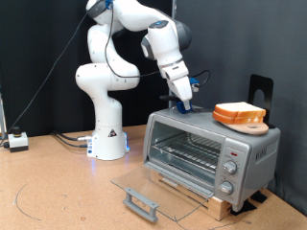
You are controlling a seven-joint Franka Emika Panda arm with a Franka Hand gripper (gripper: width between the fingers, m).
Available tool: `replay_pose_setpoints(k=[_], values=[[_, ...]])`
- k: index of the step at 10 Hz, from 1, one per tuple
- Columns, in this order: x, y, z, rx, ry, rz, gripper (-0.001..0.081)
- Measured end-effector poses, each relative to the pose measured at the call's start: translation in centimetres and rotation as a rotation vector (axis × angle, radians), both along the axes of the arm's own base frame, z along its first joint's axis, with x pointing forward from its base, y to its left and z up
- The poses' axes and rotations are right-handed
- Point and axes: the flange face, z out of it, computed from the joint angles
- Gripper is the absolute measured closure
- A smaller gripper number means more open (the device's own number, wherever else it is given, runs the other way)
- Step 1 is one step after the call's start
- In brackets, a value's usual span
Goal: Make a piece of toast with the oven
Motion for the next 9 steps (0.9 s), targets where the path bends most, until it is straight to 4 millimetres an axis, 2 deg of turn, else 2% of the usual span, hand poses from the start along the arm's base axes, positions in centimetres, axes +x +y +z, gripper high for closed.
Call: replay_pose_setpoints(k=[2, 4, 5, 6, 9], values=[[0.1, 0.17, -0.26, 0.01, 0.002, -0.007, -0.0003], [0.13, 0.25, -0.27, 0.013, -0.003, -0.009, 0.0255], [0.14, 0.26, -0.26, 0.015, -0.003, -0.01, 0.0255], [0.14, 0.26, -0.26, 0.015, -0.003, -0.01, 0.0414], [0.17, 0.21, -0.26, 0.015, -0.003, -0.012, 0.0411]])
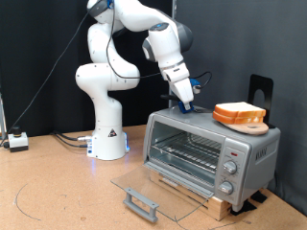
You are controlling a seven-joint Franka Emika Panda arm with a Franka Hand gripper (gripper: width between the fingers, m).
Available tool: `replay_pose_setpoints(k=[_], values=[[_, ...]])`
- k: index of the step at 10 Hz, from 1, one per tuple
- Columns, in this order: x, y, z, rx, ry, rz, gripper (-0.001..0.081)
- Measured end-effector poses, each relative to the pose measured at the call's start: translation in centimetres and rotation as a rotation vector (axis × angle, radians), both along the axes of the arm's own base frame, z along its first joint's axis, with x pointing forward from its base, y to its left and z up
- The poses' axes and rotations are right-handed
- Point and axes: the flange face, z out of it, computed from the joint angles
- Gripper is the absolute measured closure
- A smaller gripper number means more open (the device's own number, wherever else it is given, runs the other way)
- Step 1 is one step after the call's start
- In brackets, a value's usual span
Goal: Make a piece of toast with the oven
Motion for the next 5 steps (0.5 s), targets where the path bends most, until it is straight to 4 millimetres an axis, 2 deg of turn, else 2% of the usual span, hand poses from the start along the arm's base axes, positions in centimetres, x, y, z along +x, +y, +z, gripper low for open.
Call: replay_pose_setpoints(k=[2, 5], values=[[0.3, -0.2, 0.8, 0.043, -0.013, -0.007, 0.0411], [0.8, -1.9, 4.2, 0.179, -0.035, 0.013, 0.0411]])
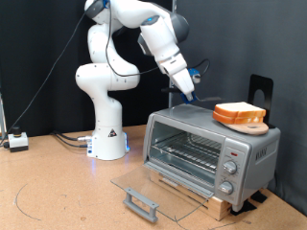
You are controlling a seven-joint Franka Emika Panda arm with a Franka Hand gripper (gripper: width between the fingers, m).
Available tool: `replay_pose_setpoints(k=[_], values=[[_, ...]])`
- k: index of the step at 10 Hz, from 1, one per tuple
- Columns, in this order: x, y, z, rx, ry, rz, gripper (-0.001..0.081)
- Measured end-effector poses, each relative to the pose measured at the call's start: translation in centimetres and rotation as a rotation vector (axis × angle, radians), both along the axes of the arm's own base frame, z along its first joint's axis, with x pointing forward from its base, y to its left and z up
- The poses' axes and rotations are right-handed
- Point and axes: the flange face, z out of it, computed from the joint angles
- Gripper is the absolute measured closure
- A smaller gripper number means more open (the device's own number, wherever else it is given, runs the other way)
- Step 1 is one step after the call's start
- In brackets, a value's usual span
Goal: Make a piece of toast with the oven
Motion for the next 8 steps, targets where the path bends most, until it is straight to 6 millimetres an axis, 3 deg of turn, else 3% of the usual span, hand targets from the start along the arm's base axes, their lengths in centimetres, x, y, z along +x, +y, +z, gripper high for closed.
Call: replay_pose_setpoints(k=[2, 3, 8], values=[[0.4, 0.3, 0.6, -0.015, -0.017, -0.025, 0.0411], [0.8, -0.5, 0.8, -0.015, -0.017, -0.068, 0.0411], [2.5, -7.0, 1.6, -0.084, -0.01, -0.218, 0.0411]])
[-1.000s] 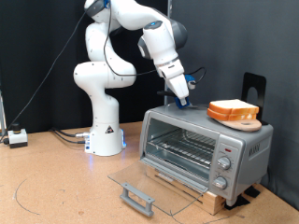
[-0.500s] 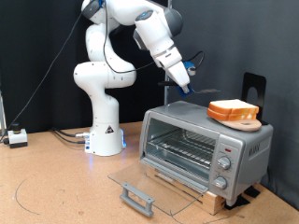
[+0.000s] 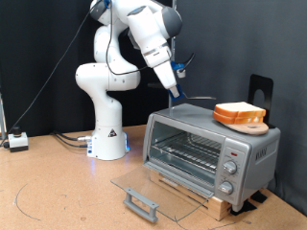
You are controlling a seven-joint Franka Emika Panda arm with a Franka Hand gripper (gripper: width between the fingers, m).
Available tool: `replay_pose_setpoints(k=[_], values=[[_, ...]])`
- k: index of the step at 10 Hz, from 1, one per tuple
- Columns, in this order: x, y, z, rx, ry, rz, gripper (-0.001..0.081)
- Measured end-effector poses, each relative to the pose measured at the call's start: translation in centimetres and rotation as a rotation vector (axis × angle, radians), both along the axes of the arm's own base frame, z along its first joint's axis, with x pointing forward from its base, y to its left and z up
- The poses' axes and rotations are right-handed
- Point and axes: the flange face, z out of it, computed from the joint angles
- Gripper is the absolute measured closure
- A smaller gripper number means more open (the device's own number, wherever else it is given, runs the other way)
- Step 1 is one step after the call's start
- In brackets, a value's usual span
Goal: Make a piece of toast with the oven
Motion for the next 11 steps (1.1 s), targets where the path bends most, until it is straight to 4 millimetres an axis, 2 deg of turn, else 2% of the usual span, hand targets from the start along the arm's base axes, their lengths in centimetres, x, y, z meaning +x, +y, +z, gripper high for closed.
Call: replay_pose_setpoints(k=[5, 8, 11], values=[[0.1, -7.2, 0.5, 0.033, 0.0, 0.044, 0.0411], [0.1, -11.3, -0.9, 0.016, 0.018, 0.061, 0.0411], [0.6, -12.9, -2.5, 0.048, 0.036, 0.053, 0.0411]])
